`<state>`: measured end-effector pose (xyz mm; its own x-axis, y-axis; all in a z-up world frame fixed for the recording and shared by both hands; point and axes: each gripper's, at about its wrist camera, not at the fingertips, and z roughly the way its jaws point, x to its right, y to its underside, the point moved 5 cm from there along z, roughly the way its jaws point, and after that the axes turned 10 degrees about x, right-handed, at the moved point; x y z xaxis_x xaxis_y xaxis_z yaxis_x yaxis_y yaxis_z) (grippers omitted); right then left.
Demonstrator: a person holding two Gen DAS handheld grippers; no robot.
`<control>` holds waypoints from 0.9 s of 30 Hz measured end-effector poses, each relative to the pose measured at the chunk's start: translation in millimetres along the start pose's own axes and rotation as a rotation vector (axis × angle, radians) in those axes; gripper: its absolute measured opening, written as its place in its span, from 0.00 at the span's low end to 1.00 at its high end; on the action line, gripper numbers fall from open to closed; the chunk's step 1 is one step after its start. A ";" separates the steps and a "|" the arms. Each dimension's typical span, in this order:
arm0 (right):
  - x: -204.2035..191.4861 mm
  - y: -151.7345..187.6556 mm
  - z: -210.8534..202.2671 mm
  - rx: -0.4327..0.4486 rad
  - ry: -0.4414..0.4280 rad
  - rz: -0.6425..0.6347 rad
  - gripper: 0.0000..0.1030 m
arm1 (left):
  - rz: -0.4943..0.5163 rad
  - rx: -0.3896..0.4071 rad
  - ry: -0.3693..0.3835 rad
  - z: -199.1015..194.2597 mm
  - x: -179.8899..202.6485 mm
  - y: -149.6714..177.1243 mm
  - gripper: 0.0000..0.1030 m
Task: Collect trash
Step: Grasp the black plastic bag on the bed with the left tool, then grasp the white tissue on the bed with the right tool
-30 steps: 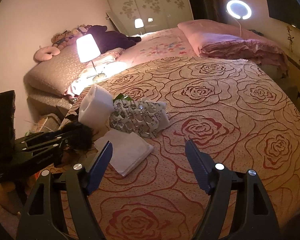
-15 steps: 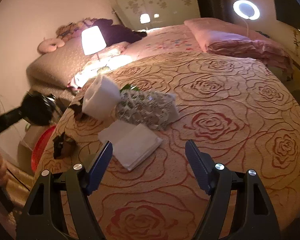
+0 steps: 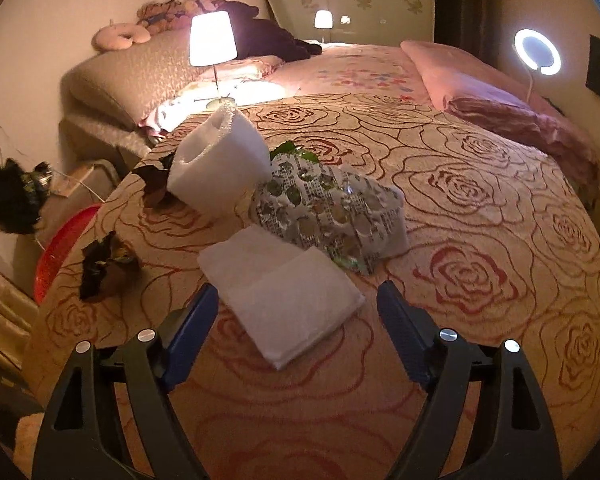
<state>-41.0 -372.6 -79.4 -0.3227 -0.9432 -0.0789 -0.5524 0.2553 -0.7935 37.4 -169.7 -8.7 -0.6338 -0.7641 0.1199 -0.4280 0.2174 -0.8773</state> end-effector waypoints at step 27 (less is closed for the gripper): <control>-20.6 10.3 0.1 -0.021 -0.080 -0.027 0.70 | -0.055 -0.016 -0.041 -14.0 -32.7 21.2 0.19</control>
<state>-39.9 -350.6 -86.0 -0.2455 -0.9635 -0.1068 -0.5760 0.2336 -0.7834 40.1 -131.6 -24.8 -0.5820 -0.7995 0.1486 -0.4723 0.1836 -0.8621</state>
